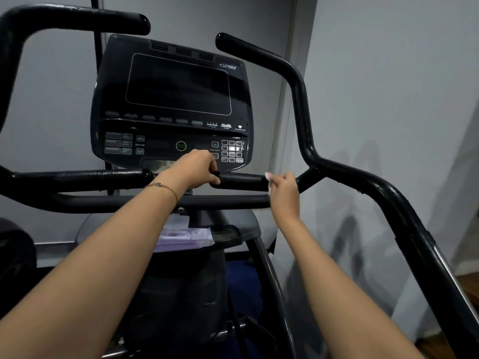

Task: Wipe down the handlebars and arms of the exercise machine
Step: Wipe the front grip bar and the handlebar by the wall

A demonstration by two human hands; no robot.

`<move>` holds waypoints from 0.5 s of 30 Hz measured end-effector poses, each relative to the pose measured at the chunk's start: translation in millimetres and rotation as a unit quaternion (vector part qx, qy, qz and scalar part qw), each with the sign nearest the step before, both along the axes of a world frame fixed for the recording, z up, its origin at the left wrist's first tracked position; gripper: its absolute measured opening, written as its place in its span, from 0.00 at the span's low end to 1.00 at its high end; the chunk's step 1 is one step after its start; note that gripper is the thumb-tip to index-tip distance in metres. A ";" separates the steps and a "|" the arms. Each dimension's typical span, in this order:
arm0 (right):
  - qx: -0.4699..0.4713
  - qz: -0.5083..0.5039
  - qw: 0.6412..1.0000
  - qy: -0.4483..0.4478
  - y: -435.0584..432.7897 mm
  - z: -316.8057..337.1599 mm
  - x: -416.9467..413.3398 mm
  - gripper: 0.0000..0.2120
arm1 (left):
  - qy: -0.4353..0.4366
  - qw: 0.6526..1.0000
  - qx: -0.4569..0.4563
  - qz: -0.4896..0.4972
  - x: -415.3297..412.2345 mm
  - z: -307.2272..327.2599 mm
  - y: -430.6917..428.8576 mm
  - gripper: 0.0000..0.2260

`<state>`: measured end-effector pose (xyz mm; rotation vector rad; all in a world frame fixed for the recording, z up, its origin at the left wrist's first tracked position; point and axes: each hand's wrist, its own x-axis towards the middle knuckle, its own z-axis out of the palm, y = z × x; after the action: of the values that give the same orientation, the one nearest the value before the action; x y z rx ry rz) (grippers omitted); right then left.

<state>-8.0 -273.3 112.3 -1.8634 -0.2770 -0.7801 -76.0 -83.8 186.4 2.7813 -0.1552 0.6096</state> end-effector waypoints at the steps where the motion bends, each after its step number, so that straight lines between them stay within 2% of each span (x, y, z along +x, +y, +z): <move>1: 0.011 -0.001 1.000 0.015 -0.5 2.8 -0.2 0.12 | 0.000 1.000 0.000 -0.001 0.3 0.7 -0.3 0.11; 4: -0.008 0.018 0.999 0.040 17.4 9.8 -8.9 0.11 | 0.010 1.000 0.000 -0.002 1.5 2.6 -0.3 0.11; 8: -0.058 0.070 0.996 0.007 37.4 5.5 -24.0 0.11 | 0.013 1.000 -0.003 -0.003 2.4 2.0 0.8 0.10; 12: -0.163 0.000 0.987 -0.005 19.5 12.4 -15.0 0.11 | 0.002 1.000 -0.019 -0.004 1.4 -1.3 1.8 0.10; 15: -0.181 -0.023 0.983 -0.001 19.8 24.0 -12.5 0.12 | 0.003 1.000 -0.023 -0.003 0.7 -1.1 1.4 0.10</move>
<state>-20.5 -253.5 136.3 -2.2170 -0.3999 -0.8018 -75.3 -82.4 185.3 2.7378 -0.1466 0.5961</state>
